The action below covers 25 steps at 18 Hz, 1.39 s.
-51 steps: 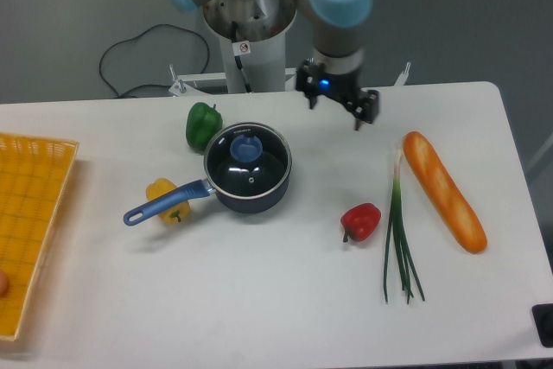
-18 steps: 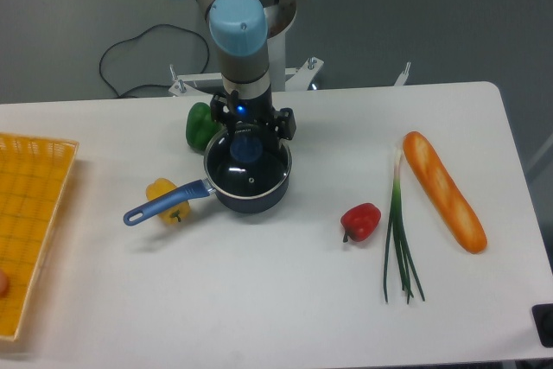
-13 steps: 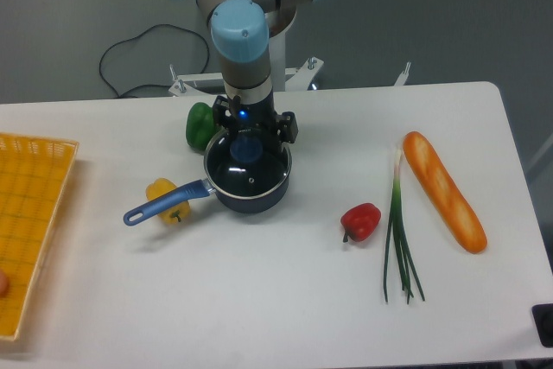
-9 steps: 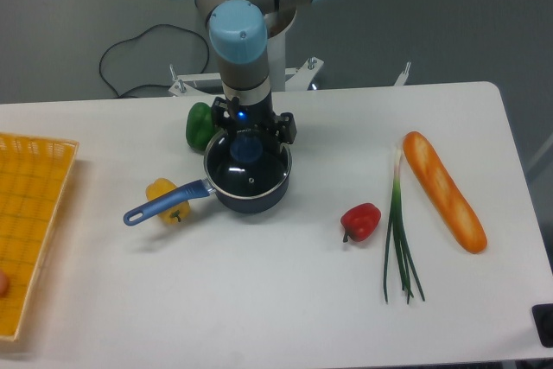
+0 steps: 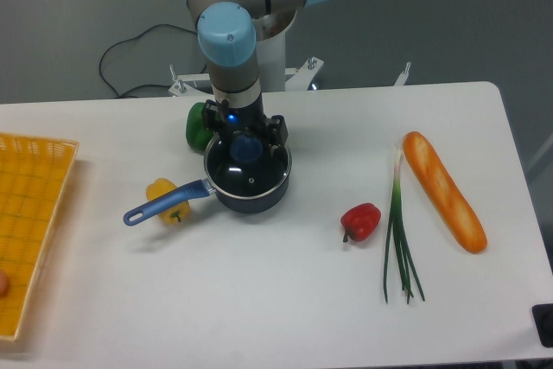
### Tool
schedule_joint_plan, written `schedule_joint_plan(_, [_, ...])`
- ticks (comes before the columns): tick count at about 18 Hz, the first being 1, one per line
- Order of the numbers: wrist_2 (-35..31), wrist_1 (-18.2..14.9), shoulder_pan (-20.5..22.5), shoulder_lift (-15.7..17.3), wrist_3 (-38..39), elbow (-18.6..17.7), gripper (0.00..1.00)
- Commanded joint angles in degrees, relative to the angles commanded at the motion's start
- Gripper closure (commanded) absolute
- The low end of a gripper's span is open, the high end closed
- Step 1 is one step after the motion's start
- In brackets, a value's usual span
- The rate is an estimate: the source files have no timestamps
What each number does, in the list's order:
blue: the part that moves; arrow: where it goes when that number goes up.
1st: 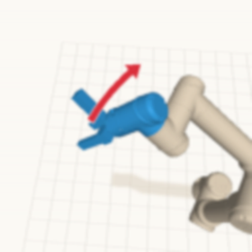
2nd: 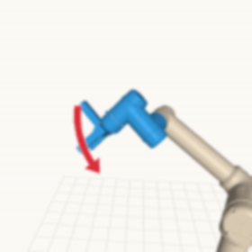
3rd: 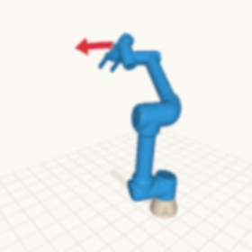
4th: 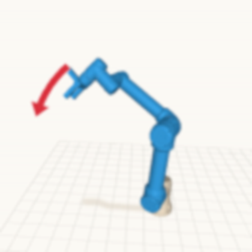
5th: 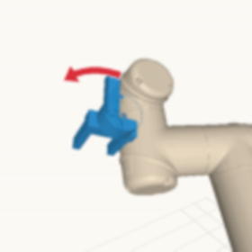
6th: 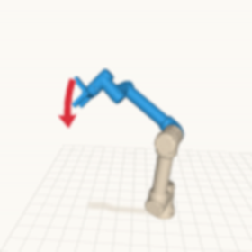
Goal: Open the lid
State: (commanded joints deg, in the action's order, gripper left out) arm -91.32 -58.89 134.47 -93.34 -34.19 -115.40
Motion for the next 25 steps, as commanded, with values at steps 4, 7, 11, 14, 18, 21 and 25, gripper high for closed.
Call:
schedule_joint_plan(4, [0.0, 0.09, 0.0, -0.53, 0.0, 0.0, 0.0])
schedule_joint_plan(7, [0.0, 0.52, 0.0, -1.14, 0.0, -0.09, 0.0])
schedule_joint_plan(11, [0.09, 0.97, -0.09, -1.58, 0.0, -0.18, 0.0])
schedule_joint_plan(14, [0.18, 0.97, -0.18, -1.58, 0.0, -0.26, 0.0])
schedule_joint_plan(18, [0.18, 0.88, -0.18, -1.58, 0.0, -0.61, 0.11])
schedule_joint_plan(21, [0.26, 0.97, -0.26, -1.58, -0.09, -0.7, 0.19])
schedule_joint_plan(25, [0.35, 0.88, -0.26, -1.5, 0.0, -0.79, 0.24])
